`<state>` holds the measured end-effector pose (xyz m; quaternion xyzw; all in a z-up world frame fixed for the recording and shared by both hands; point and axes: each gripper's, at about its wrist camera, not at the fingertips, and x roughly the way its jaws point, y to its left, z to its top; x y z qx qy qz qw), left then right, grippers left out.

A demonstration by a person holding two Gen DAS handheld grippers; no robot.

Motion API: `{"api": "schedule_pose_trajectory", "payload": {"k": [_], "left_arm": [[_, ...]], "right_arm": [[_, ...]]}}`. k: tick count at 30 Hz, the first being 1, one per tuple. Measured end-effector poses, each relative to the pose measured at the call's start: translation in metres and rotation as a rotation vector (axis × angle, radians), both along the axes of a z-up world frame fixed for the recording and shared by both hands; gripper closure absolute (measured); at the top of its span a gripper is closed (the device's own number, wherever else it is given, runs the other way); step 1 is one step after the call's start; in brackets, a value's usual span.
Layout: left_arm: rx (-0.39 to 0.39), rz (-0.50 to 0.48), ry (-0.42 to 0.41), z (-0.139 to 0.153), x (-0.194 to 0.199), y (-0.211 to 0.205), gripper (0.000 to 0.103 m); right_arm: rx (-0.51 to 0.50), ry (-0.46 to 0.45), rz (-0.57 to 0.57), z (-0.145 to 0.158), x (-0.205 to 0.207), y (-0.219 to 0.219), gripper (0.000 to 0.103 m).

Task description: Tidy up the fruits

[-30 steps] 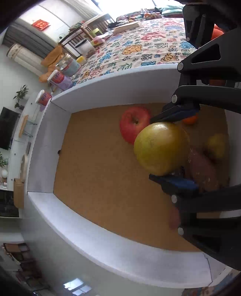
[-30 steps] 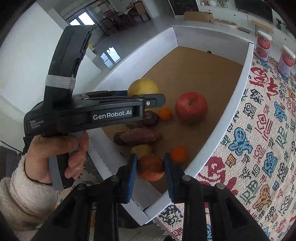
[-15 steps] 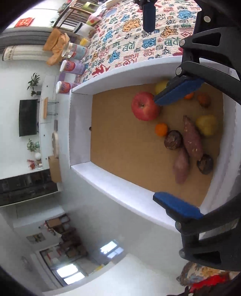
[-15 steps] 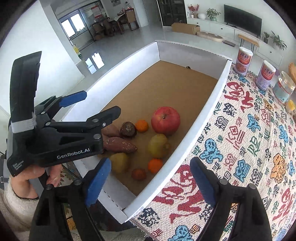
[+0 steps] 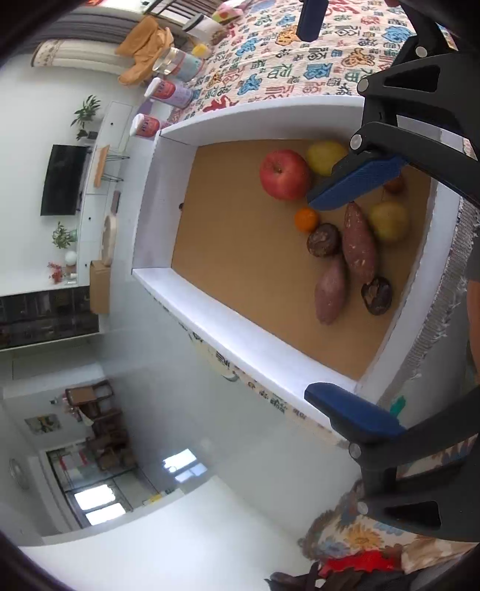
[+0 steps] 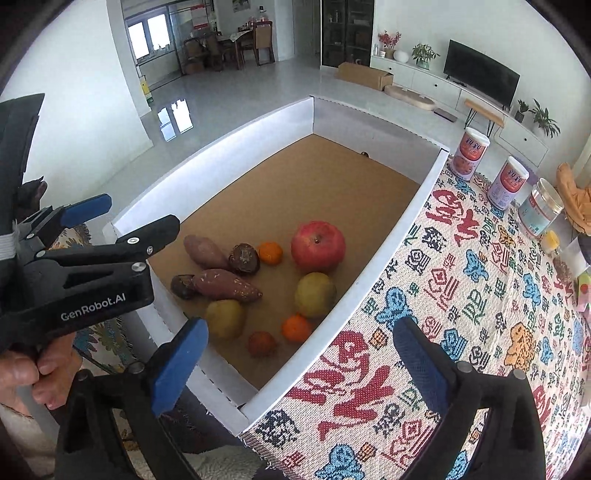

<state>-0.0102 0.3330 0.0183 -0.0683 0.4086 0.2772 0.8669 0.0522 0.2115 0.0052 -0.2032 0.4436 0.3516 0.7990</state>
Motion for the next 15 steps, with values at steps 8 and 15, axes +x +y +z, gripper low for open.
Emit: {"api": "schedule_pose_trajectory", "payload": {"k": [8,15], "left_arm": [[-0.086,0.029,0.044,-0.013,-0.003,0.017,0.008],[-0.092,0.044,0.058,-0.017,-0.008,0.023,0.008]], "right_arm": [[0.027,0.046,-0.061,-0.001,0.009,0.009,0.003],[0.032,0.083,-0.083,-0.007,0.011,0.016,0.003]]}}
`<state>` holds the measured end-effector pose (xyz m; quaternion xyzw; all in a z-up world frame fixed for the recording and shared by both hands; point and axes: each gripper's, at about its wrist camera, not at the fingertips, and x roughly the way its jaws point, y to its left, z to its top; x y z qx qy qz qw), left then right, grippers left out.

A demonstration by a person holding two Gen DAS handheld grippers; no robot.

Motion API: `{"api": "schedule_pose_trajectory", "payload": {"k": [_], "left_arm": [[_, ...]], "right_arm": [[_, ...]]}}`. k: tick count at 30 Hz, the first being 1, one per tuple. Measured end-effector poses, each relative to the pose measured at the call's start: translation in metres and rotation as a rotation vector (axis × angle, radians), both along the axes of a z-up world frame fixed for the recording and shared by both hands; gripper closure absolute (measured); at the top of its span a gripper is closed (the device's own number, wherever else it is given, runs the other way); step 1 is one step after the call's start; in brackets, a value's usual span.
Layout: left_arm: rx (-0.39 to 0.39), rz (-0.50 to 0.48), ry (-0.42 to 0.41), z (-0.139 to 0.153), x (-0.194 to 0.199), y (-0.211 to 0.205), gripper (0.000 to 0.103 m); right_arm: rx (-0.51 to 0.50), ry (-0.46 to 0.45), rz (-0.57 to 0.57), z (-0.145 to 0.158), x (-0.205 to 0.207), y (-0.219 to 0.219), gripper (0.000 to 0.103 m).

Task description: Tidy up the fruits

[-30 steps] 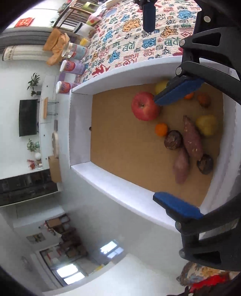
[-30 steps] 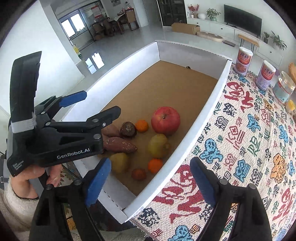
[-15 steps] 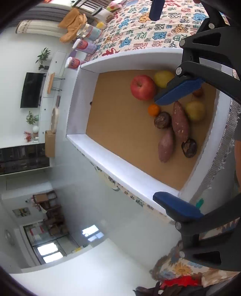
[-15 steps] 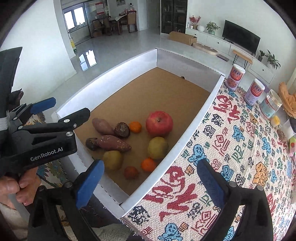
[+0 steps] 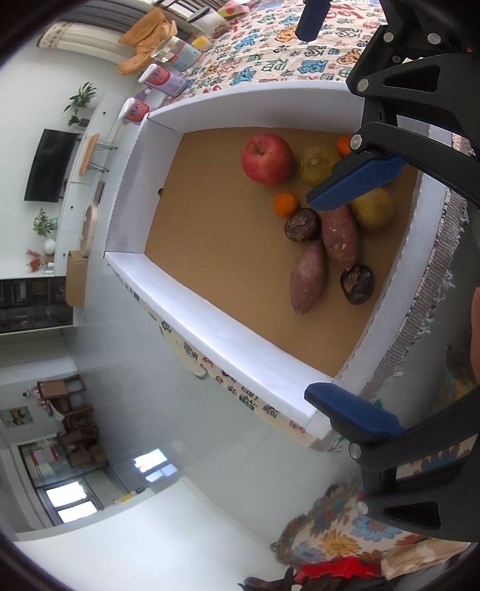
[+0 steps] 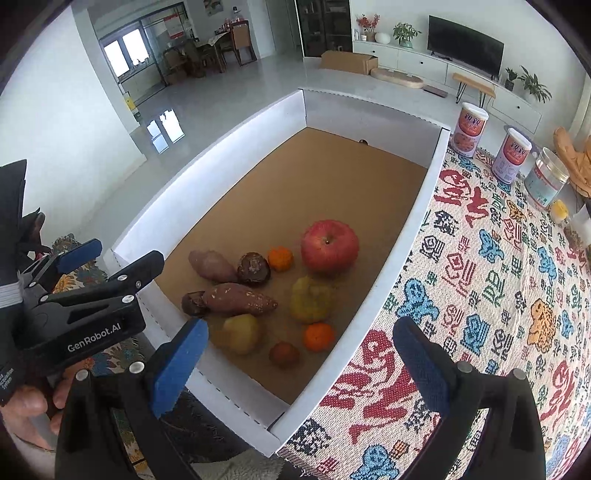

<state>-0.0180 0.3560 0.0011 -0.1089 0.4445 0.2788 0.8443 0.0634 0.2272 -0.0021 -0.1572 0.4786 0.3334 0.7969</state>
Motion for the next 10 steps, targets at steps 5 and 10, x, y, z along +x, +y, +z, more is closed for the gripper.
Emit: {"api": "schedule_pose_trajectory", "payload": {"k": [5,10], "left_arm": [[-0.022,0.005,0.003,-0.002,-0.001,0.0046,0.007],[-0.035,0.006,-0.003,-0.003,-0.0046,0.0071,0.005]], "right_arm": [[-0.007,0.0,-0.001,-0.0038,0.0004,0.0026,0.003],[-0.003,0.003,0.008,-0.0059,-0.0022,0.0074,0.003]]}}
